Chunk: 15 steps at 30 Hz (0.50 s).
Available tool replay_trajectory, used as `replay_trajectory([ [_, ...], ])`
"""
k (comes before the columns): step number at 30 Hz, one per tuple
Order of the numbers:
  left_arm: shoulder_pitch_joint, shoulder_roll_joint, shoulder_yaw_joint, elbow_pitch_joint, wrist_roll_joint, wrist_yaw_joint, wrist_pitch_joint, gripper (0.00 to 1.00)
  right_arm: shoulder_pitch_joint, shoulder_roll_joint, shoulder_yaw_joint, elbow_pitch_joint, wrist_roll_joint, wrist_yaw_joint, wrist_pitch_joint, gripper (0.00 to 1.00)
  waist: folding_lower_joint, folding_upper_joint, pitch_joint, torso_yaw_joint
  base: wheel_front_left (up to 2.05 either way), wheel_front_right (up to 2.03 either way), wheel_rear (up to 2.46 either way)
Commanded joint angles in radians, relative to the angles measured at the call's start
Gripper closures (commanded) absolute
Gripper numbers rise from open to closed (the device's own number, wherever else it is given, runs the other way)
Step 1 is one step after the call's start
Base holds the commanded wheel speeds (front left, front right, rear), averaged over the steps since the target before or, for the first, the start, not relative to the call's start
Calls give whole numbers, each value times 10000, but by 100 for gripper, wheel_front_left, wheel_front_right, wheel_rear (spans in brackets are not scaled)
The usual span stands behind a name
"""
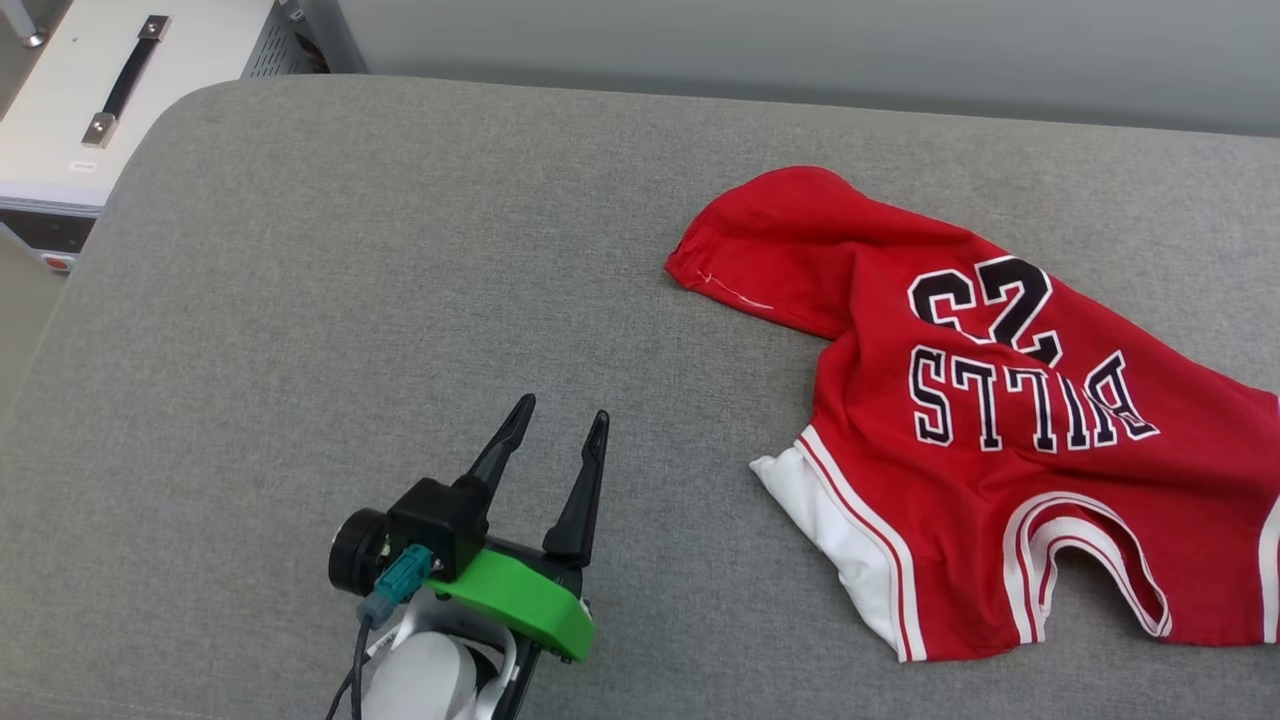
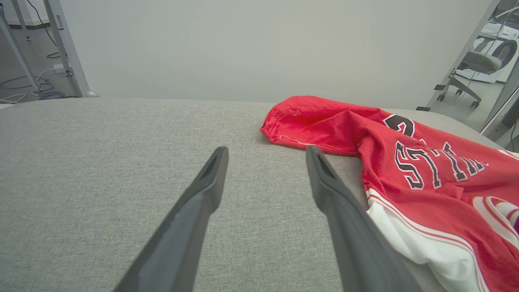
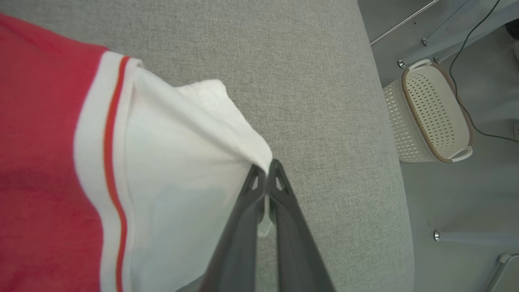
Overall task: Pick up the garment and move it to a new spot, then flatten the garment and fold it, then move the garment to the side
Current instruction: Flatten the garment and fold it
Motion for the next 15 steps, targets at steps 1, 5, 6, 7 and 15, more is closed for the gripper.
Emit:
replay_trajectory([
  [1, -181, 22, 22, 57, -65, -30, -57, 0, -179, 107, -38, 108, -189, -17, -282, 34, 0, 0, -16, -1, 0, 0, 0],
  [5, -120, 12, 85, 99, -101, -30, -57, 0, -450, 632, -10, 198, -52, -17, -1031, 0, 0, 0, -149, -98, 0, 0, 0],
  [6, -100, 8, 89, 109, -113, -30, -57, 0, -522, 794, -21, 152, 72, -17, -1257, 0, 0, 0, -199, -130, 0, 0, 0],
  [7, -80, 4, 91, 116, -133, -30, -57, 0, -582, 973, 68, 42, 243, -17, -1554, 0, 0, 0, -259, -176, 0, 0, 0],
  [15, 56, -37, 73, 91, -365, -30, -57, 0, -273, 1311, 979, -1339, 1318, -17, -3985, 0, 0, 0, -722, -539, 0, 0, 0],
])
